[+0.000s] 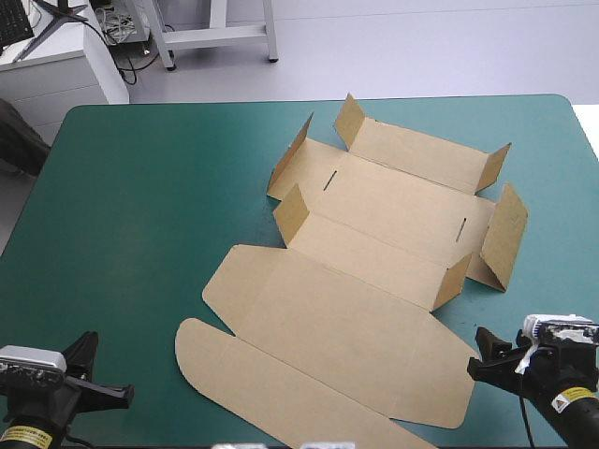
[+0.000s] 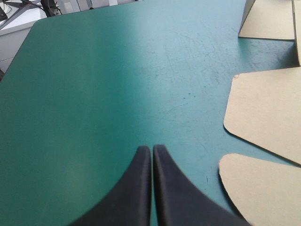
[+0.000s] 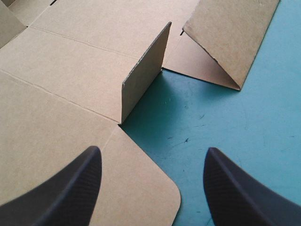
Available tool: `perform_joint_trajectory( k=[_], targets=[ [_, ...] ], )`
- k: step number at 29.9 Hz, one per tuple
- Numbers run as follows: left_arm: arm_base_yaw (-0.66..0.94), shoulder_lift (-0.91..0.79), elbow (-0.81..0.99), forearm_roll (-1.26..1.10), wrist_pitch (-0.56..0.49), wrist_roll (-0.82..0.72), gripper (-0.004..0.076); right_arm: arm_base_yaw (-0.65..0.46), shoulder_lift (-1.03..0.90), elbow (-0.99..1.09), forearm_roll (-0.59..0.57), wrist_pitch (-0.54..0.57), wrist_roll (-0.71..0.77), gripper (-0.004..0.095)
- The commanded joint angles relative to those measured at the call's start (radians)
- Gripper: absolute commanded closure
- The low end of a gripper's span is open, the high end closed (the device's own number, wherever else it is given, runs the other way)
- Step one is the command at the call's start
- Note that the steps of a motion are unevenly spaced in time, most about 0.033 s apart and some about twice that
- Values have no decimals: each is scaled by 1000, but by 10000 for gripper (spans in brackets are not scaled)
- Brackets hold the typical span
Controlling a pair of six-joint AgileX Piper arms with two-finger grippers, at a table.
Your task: Fold the box
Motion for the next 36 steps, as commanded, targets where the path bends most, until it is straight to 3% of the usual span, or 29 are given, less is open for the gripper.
perform_joint_trajectory(
  k=[1, 14, 20, 27, 36],
  targets=[
    [-3, 15, -25, -5, -72, -6, 734, -10, 72, -84, 17, -21, 0, 319],
    [-3, 15, -25, -5, -72, -6, 734, -10, 504, -394, 17, 58, 20, 319],
    [-3, 15, -25, -5, -72, -6, 734, -10, 707, -490, 75, 80, 49, 347],
    [-3, 15, -25, -5, -72, -6, 734, -10, 916, -550, 96, 148, 49, 408],
    [-3, 15, -25, -5, -72, -6, 734, -10, 1085, -551, 119, 102, 50, 410]
  ],
)
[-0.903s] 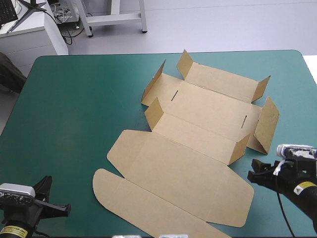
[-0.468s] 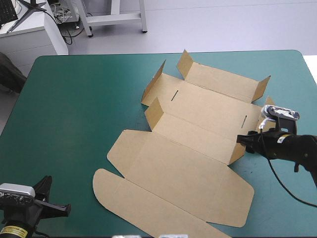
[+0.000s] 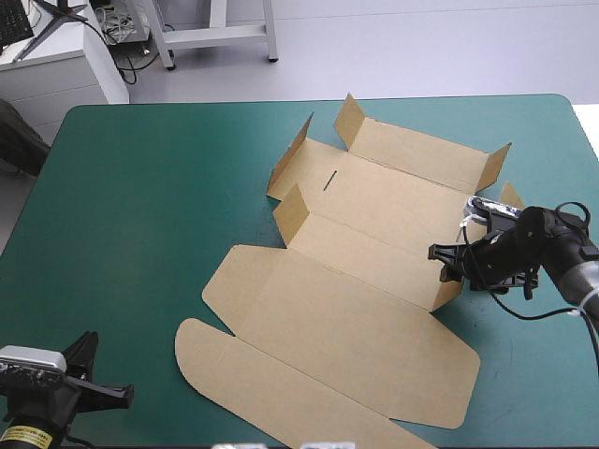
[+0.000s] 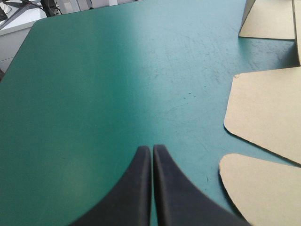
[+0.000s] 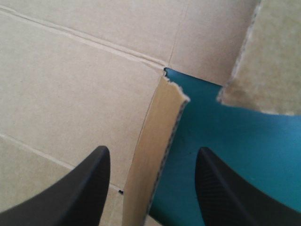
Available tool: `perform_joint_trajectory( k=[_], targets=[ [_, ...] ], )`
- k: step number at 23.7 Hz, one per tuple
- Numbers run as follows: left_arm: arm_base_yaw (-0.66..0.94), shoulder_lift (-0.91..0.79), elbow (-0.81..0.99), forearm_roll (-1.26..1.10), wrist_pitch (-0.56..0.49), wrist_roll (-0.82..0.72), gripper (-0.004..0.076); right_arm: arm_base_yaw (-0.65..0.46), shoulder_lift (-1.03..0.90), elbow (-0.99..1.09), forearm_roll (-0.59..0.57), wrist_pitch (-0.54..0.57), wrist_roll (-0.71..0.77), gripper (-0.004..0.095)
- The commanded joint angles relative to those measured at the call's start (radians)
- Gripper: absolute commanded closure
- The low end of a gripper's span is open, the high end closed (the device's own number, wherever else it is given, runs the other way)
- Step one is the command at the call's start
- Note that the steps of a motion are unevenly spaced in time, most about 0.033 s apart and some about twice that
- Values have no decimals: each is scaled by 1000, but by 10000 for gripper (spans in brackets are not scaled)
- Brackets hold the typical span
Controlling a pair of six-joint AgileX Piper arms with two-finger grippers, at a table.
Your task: Fold the box
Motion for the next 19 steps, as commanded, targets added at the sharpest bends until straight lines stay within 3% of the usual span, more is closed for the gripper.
perform_joint_trajectory(
  k=[1, 8, 12, 16, 19],
  targets=[
    [-3, 15, -25, -5, -72, -6, 734, -10, 28, -33, 45, -46, -1, 416],
    [-3, 15, -25, -5, -72, -6, 734, -10, 90, -33, 85, -56, -20, 632],
    [-3, 15, -25, -3, -72, -6, 734, -10, 91, -44, 81, -47, -66, 927],
    [-3, 15, -25, -1, -72, -6, 734, -10, 92, -104, 47, -47, -94, 913],
    [-3, 15, -25, -1, -72, -6, 734, -10, 109, -237, -11, -46, -221, 913]
  ],
)
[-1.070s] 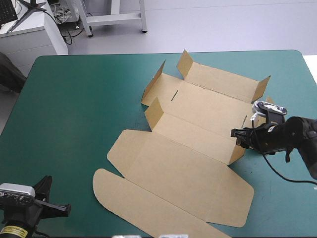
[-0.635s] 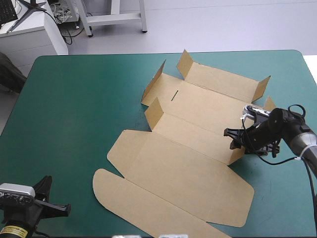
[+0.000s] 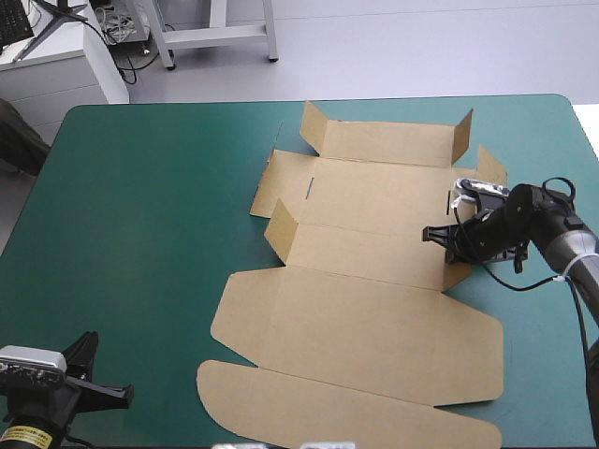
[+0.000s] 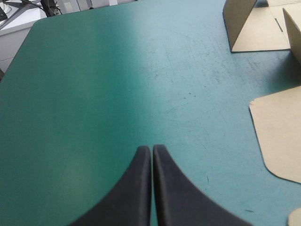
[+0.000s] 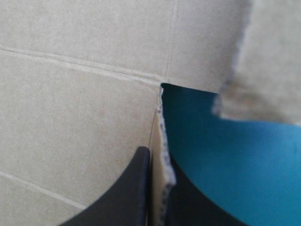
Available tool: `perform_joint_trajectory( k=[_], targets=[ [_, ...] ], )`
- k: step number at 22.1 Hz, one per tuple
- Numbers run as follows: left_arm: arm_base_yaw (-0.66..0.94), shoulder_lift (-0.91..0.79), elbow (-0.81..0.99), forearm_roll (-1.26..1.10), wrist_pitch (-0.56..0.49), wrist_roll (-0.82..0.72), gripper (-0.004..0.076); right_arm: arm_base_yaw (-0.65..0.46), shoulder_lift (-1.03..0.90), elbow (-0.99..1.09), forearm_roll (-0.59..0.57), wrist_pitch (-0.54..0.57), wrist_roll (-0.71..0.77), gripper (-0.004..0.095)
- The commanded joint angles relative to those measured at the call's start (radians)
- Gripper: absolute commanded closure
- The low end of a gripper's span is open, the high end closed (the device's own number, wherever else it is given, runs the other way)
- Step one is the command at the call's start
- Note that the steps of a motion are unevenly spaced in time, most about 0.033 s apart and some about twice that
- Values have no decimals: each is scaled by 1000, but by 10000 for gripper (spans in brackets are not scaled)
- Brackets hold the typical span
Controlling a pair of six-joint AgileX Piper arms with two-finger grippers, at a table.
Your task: Fold the box
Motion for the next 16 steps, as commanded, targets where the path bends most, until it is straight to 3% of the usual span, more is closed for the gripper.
perform_joint_trajectory(
  k=[1, 6, 10, 16],
  targets=[
    [-3, 15, -25, -1, -72, -6, 734, -9, 9, -170, -40, -3, -166, 913],
    [-3, 15, -25, -1, -72, -6, 734, 0, 174, -457, -63, 161, -326, 913],
    [-3, 15, -25, -1, -72, -6, 734, 99, 340, -726, -225, 275, -461, 913],
    [-3, 15, -25, -1, -72, -6, 734, 225, 473, -902, -243, 327, -593, 913]
  ],
)
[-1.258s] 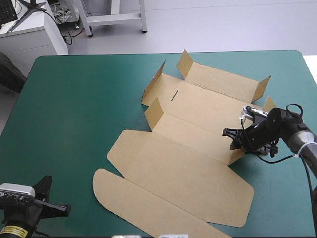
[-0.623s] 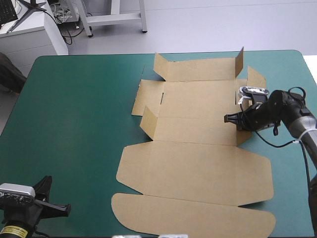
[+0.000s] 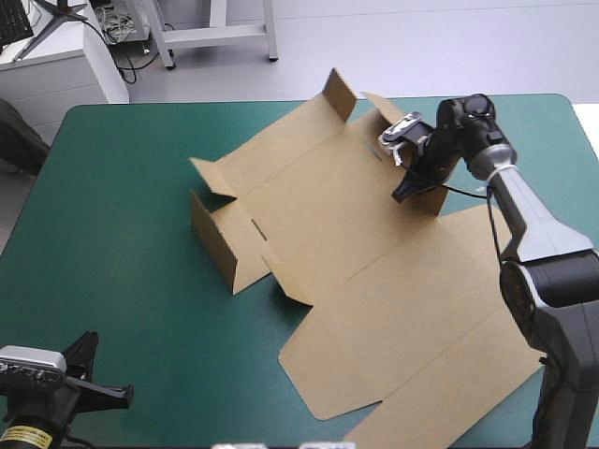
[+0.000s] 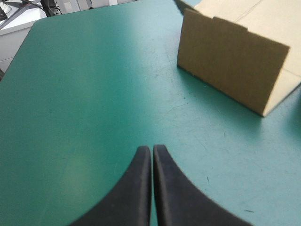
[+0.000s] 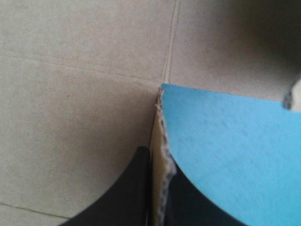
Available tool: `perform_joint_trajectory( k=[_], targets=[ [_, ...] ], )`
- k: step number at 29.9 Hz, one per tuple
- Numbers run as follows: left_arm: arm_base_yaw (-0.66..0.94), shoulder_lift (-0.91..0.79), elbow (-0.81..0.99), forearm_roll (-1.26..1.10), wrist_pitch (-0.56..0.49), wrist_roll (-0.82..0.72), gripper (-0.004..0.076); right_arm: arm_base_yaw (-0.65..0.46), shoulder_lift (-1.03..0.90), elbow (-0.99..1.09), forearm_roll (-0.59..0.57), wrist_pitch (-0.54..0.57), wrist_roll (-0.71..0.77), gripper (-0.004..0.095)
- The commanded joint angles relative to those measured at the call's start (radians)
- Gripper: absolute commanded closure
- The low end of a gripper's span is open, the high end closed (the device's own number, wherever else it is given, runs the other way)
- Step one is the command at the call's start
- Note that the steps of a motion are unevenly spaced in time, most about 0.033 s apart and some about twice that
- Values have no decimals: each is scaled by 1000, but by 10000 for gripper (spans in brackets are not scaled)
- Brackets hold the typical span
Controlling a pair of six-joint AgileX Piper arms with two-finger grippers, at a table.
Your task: Fold the box
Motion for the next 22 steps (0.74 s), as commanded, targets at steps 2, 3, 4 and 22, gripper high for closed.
perform_joint_trajectory(
  k=[2, 3, 4, 22],
  targets=[
    [-3, 15, -25, -1, -72, -6, 734, 91, 18, -140, -4, 12, -96, 913],
    [-3, 15, -25, -1, -72, -6, 734, 116, 34, -159, -4, 17, -117, 913],
    [-3, 15, -25, -1, -72, -6, 734, 141, 48, -171, -4, 19, -137, 913],
    [-3, 15, -25, -1, -72, -6, 734, 372, 96, -199, -12, 48, -405, 928]
  ],
)
